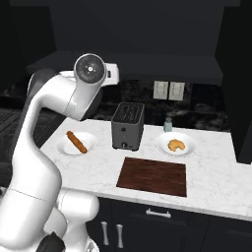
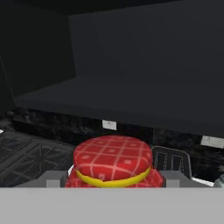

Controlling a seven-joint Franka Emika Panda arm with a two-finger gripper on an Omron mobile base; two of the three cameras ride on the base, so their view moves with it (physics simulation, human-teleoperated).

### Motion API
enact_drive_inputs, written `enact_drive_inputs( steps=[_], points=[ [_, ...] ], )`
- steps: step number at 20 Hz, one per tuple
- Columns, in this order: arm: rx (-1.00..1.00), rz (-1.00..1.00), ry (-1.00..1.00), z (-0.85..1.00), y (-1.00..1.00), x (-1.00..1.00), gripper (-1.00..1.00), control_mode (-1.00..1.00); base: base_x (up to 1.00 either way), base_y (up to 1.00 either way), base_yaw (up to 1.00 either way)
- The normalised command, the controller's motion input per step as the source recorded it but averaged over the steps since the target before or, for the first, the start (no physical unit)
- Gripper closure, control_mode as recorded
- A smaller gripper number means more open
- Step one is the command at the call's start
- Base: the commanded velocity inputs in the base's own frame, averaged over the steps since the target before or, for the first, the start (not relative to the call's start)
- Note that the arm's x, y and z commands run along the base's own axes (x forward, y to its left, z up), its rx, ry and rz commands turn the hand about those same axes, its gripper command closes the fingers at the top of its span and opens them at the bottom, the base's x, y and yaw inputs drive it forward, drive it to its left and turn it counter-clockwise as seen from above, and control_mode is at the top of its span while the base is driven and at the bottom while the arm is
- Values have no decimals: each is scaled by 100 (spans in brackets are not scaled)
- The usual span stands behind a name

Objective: From the different types of pastries on the counter, select a croissant and place it on the cutting board. Then retrieve a jar of jam from the cabinet and place it alongside the croissant on the cutting board.

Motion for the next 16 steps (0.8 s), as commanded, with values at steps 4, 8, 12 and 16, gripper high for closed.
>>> enact_drive_inputs(
  steps=[4,8,12,16],
  points=[
    [-1,21,4,-18,49,-37,100,-100,0,0,0],
    [-5,58,0,-39,0,-2,100,-100,0,0,0],
    [-2,40,3,-31,9,0,100,-100,0,0,0],
    [-14,27,-4,-62,11,0,100,-100,0,0,0]
  ],
)
